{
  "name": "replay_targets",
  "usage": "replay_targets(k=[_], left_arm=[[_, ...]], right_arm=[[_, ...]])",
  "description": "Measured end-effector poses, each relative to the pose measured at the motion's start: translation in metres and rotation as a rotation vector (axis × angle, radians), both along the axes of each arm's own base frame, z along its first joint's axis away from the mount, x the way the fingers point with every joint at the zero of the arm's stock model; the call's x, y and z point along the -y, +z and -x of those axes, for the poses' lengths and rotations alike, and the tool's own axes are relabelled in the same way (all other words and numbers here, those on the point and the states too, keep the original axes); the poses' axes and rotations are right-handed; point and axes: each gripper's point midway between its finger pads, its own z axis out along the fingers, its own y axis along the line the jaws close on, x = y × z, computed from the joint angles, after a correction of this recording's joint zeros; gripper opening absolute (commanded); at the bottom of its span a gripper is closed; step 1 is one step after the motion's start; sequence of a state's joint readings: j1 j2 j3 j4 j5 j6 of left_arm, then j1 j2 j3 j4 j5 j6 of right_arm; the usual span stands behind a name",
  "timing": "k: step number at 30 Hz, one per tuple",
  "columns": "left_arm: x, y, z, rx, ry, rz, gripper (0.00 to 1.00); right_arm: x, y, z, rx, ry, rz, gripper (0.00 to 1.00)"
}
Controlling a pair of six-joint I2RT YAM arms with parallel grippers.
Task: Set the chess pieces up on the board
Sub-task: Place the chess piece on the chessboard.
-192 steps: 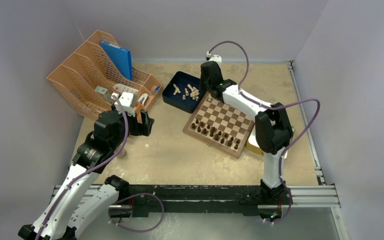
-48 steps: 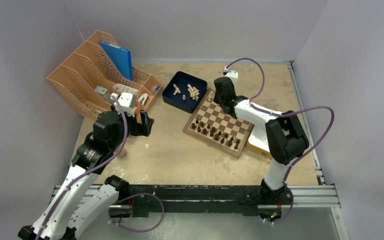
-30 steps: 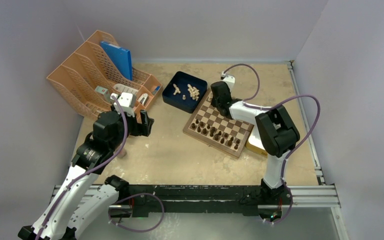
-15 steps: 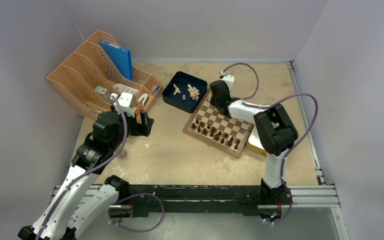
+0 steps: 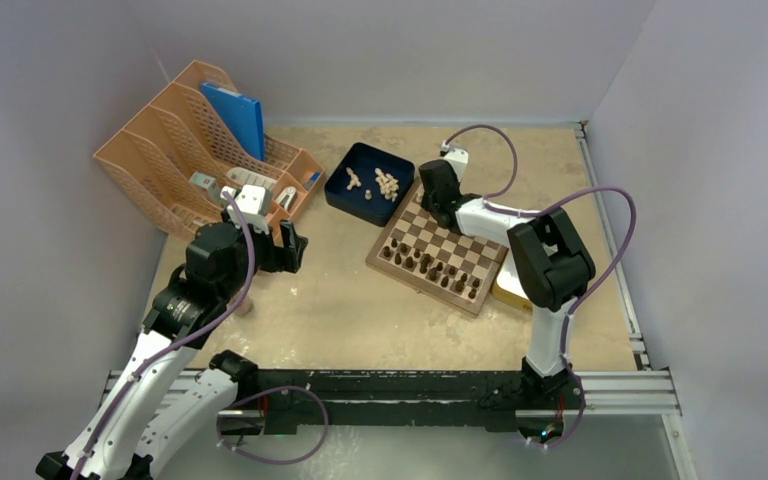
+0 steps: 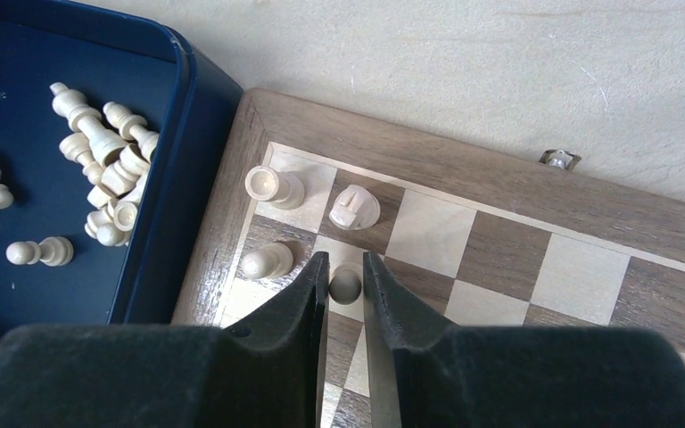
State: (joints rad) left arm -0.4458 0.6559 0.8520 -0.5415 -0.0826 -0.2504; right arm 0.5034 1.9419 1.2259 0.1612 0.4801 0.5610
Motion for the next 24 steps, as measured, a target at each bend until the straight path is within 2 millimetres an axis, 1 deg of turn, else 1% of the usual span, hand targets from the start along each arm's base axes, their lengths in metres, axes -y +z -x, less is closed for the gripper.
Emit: replay_targets(k=[7, 14, 24], left_arm=[[-0.0001, 0.0000, 0.0000, 0.000, 0.000, 0.000, 0.78], [-0.0001, -0.0001, 0.0000, 0.000, 0.000, 0.000, 0.78], [-0.0001, -0.0001, 0.0000, 0.000, 0.000, 0.000, 0.78]], right_arm=[[-0.0003, 0.0015, -0.0006, 0.000, 0.000, 0.001, 0.26], [-0.0023, 0.0068, -0.0040, 0.010, 0.001, -0.005, 0.26], [-0.0018, 0.0057, -0.0030, 0.004, 0.002, -0.002, 0.24]])
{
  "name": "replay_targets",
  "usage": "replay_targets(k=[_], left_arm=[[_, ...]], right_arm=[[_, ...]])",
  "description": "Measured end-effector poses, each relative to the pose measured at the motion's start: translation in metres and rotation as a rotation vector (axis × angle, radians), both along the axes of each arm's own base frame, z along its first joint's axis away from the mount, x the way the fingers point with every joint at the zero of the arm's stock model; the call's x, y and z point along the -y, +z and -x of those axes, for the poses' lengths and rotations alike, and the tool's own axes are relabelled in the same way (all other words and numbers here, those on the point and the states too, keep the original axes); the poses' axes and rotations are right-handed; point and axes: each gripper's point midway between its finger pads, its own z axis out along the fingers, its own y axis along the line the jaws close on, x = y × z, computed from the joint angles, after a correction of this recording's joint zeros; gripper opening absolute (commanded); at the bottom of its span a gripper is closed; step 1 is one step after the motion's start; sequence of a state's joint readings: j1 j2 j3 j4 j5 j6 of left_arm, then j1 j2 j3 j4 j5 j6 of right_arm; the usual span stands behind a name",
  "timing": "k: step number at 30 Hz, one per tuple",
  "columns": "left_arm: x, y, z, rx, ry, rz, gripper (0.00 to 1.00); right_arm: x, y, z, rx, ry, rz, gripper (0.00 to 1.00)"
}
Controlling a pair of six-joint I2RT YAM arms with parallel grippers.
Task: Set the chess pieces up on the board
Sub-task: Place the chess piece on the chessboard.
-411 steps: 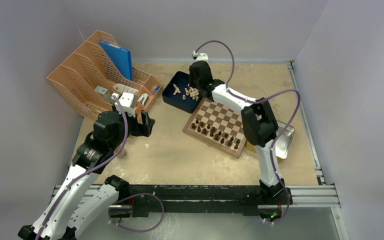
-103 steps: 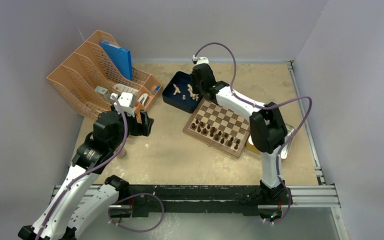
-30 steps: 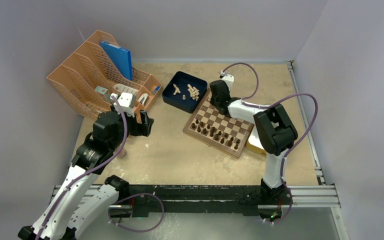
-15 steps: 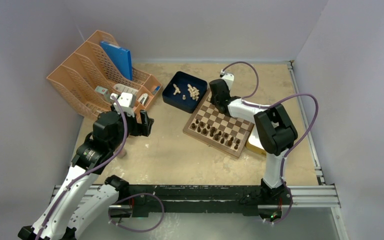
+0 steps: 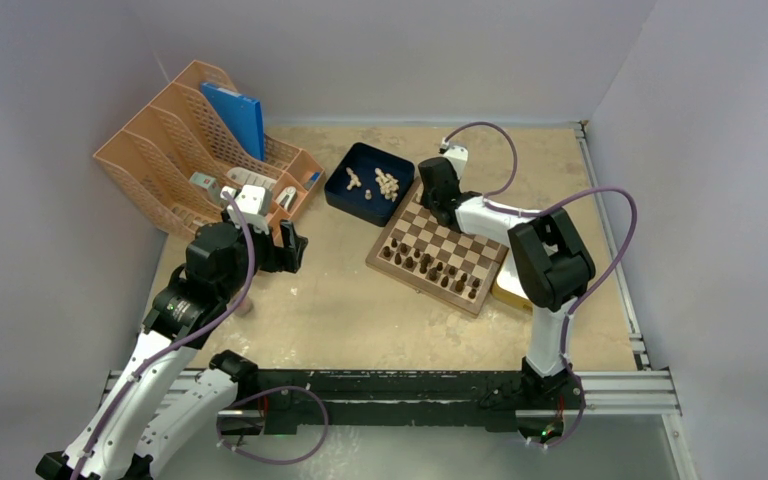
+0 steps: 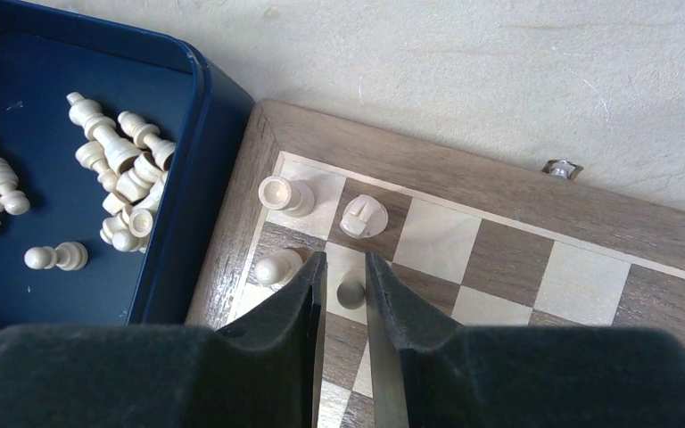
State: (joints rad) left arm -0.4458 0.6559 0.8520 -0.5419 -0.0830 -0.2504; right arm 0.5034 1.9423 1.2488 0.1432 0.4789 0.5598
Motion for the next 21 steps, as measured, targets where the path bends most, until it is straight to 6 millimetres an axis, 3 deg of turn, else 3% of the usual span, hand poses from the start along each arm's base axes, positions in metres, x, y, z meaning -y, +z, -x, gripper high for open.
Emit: replay_targets(k=[21], left_arm=[[-0.0017, 0.0009, -0.0001, 0.005, 0.009, -0.001, 0.79]], right_arm=[[-0.0050, -0.0001, 0.0003, -0.010, 0.019, -0.014, 0.24]])
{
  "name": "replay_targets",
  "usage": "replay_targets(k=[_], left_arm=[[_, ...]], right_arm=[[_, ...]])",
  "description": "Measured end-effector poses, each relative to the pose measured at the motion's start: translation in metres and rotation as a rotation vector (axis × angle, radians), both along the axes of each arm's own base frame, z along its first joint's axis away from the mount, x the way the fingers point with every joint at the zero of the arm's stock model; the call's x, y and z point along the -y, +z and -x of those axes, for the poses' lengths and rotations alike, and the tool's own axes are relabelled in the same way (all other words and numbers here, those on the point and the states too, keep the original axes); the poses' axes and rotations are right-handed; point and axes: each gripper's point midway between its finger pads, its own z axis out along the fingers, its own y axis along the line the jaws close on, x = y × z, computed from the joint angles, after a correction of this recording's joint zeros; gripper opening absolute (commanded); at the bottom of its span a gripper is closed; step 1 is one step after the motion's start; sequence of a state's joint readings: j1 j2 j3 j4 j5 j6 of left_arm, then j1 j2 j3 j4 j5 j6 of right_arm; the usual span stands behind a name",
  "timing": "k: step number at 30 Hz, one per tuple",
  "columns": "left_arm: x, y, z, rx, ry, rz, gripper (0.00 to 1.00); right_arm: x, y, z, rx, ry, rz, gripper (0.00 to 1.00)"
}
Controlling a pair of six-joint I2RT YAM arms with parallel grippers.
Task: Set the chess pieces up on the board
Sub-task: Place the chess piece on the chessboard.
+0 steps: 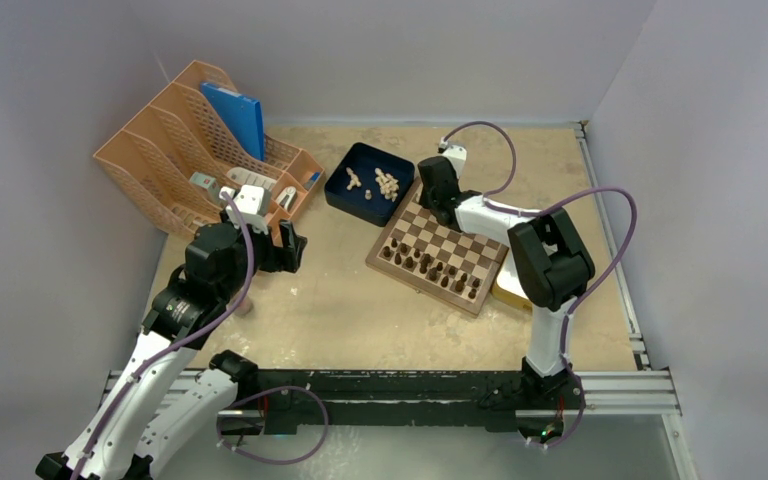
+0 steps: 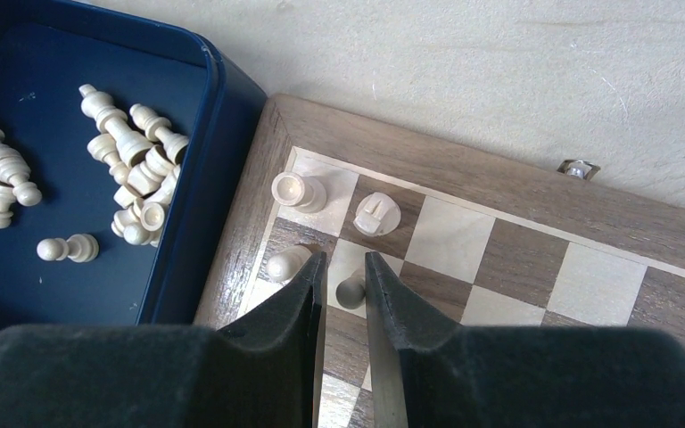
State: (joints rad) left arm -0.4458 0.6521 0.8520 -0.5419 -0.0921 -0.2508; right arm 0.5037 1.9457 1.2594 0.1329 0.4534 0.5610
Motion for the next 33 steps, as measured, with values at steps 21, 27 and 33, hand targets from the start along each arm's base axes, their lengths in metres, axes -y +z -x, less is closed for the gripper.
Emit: replay_targets(k=[21, 27, 33], left_arm=[[-0.0004, 0.0001, 0.0000, 0.001, 0.002, -0.001, 0.79], [-0.0004, 0.0001, 0.0000, 0.001, 0.002, -0.001, 0.79], [-0.0004, 0.0001, 0.0000, 0.001, 0.002, 0.000, 0.79]], right_arm=[[0.0020, -0.0035, 0.0035, -0.020, 0.000, 0.011, 0.21], [0.0019, -0.0034, 0.0035, -0.020, 0.000, 0.011, 0.25], [0.0026, -0.0037, 0.0047, -0.029, 0.001, 0.017, 0.30]])
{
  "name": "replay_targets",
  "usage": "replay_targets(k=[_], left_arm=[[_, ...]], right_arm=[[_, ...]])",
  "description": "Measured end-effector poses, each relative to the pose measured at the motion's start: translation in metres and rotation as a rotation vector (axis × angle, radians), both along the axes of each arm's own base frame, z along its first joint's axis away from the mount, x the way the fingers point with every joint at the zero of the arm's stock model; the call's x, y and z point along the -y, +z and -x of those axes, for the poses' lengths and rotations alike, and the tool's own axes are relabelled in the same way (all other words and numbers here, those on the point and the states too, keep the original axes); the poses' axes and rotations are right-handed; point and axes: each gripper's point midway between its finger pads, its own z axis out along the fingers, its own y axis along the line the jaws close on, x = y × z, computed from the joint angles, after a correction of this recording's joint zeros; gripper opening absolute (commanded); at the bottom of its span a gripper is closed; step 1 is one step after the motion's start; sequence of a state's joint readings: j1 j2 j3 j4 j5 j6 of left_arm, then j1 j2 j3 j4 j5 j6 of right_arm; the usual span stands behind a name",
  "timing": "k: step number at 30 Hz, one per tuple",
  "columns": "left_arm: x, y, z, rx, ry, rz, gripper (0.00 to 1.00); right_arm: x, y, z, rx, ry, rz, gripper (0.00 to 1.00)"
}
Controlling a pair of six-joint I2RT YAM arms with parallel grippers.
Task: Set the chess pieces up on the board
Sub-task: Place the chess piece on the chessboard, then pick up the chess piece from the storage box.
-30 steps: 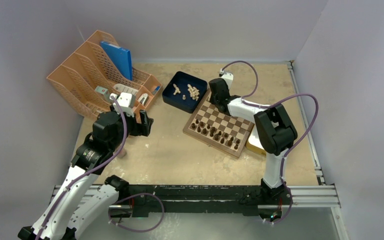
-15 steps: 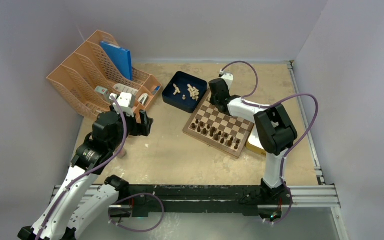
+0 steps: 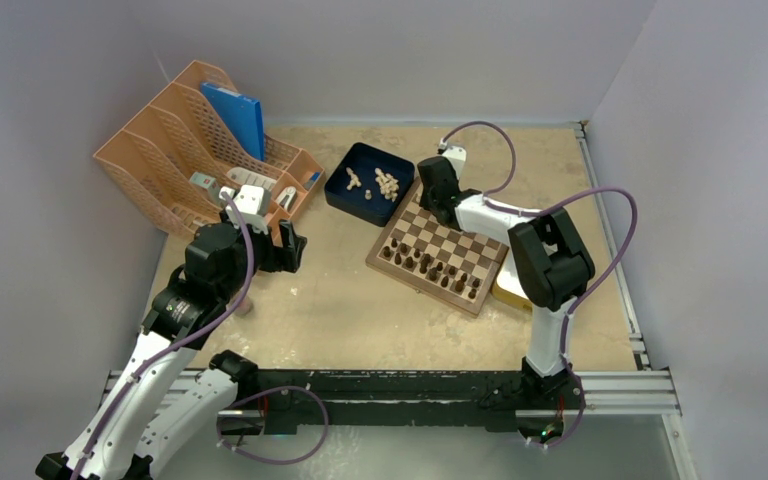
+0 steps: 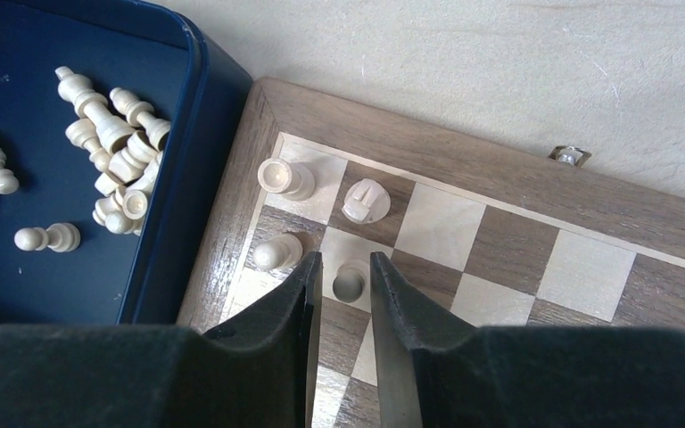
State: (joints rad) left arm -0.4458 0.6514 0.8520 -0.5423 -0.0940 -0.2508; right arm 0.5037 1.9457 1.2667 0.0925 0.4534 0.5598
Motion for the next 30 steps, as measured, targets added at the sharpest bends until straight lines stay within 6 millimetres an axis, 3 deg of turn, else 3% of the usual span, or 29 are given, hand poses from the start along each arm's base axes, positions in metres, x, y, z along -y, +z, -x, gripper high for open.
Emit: replay_targets(k=[7, 13, 19, 23, 27, 30], left_arm=[[0.000, -0.001, -0.001, -0.005, -0.001, -0.002, 0.78], [0.001, -0.002, -0.001, -0.008, -0.001, -0.004, 0.78], [0.001, -0.003, -0.001, -0.010, -0.001, -0.005, 0.78], [0.001, -0.002, -0.001, -0.009, -0.001, -0.005, 0.78], [0.000, -0.001, -0.001, -0.005, 0.000, -0.003, 0.78], [0.000, -0.001, -0.001, -0.004, 0.000, -0.002, 0.78]], right_arm=[[0.000, 0.006, 0.005, -0.032, 0.016, 0.007, 0.31], [-0.007, 0.042, 0.001, 0.012, 0.040, -0.021, 0.31], [-0.042, 0.098, -0.014, 0.138, 0.139, -0.075, 0.31], [-0.084, 0.122, -0.023, 0.201, 0.238, -0.105, 0.31], [-0.122, 0.116, -0.038, 0.223, 0.311, -0.097, 0.31], [-0.143, 0.085, -0.044, 0.188, 0.363, -0.060, 0.32]])
